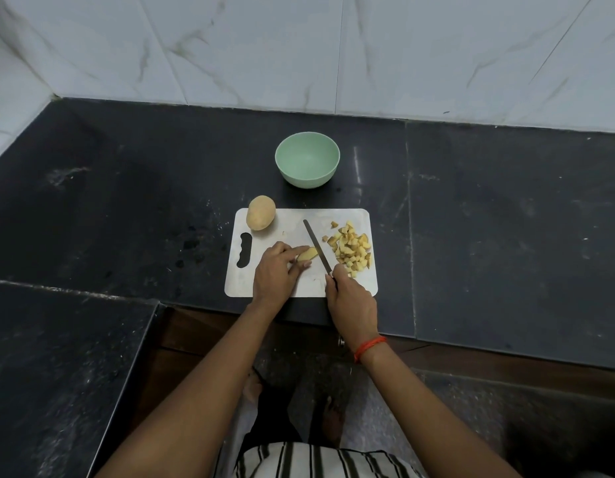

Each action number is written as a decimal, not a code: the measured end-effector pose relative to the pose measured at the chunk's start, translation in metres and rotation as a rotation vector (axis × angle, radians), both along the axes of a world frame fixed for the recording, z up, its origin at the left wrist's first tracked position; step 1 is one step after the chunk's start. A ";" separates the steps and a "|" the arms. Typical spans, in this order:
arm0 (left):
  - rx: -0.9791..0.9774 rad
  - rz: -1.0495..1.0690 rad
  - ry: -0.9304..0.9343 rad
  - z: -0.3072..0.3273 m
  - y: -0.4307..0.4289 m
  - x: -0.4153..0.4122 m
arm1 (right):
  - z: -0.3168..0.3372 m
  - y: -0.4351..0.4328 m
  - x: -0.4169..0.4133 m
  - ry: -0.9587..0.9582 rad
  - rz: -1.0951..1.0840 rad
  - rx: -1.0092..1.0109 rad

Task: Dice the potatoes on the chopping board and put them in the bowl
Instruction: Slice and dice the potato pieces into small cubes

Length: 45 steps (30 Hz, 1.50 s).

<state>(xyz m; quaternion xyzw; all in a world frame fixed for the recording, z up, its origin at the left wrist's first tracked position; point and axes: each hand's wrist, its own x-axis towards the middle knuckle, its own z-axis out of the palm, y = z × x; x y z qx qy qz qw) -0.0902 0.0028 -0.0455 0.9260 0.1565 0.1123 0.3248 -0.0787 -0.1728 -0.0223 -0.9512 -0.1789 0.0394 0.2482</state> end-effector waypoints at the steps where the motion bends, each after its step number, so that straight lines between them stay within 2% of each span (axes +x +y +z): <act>1: -0.001 0.004 -0.004 -0.001 -0.001 -0.001 | -0.001 0.000 0.000 -0.005 0.000 -0.003; 15: 0.069 0.104 -0.052 -0.007 -0.011 -0.004 | -0.008 0.017 0.009 -0.168 0.048 -0.166; 22: -0.003 0.096 -0.059 -0.003 -0.010 -0.001 | -0.013 0.021 0.014 -0.204 0.075 -0.167; 27: 0.076 0.100 -0.041 0.000 -0.012 0.003 | -0.013 0.021 0.016 -0.286 0.063 -0.252; 36: 0.080 0.175 -0.038 -0.005 -0.022 0.003 | -0.012 0.005 0.004 -0.269 0.077 -0.292; 42: 0.050 0.186 -0.032 -0.005 -0.021 0.004 | -0.014 -0.033 -0.030 -0.120 0.093 -0.313; 45: 0.041 0.188 -0.040 -0.005 -0.022 0.004 | -0.013 -0.047 -0.042 -0.089 0.063 -0.255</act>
